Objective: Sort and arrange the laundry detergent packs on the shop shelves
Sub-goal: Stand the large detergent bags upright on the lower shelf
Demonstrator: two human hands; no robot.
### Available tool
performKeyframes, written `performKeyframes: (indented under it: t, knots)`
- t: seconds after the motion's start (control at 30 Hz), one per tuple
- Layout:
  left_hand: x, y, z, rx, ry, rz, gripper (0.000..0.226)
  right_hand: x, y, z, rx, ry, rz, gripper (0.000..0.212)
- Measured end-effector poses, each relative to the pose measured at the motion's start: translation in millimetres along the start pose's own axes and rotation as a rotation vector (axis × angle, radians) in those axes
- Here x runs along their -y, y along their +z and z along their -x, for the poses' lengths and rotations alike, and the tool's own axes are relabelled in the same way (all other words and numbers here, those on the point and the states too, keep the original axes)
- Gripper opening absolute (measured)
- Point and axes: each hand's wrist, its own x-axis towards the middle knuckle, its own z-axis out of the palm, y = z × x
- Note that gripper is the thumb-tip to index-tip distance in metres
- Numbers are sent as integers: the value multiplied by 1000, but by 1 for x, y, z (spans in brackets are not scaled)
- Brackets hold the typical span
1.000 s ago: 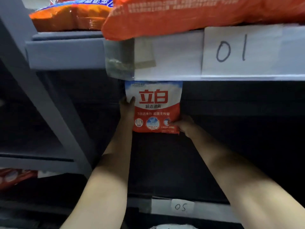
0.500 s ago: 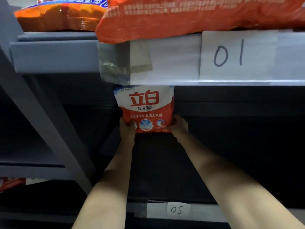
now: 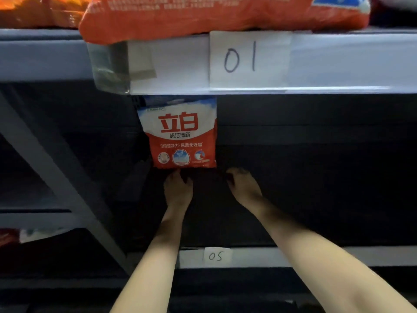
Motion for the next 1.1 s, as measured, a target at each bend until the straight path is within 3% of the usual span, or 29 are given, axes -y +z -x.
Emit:
performKeyframes:
  t: [0.23,0.4,0.47,0.77,0.93,1.1]
  knots:
    - [-48,37,89,142,476,-368,36,-50,-35,80,27,-56,146,37]
    - [-97,55,153,285,626,-577,39,-90,-80,142,81,7,183,36]
    - [-116,58,176,293,715,-584,39,-103,-99,165,10,-1,188,35]
    - [-208,0,252,-73,1127,-364,18,-108,-224,247,-299,-222,259,30]
    - [-271,-59,266,-272,1318,-228,28,-87,-314,263,-592,-363,266,24]
    - [-335,-109,251,-516,1414,-145,28,-74,-395,240,-806,-404,200,31]
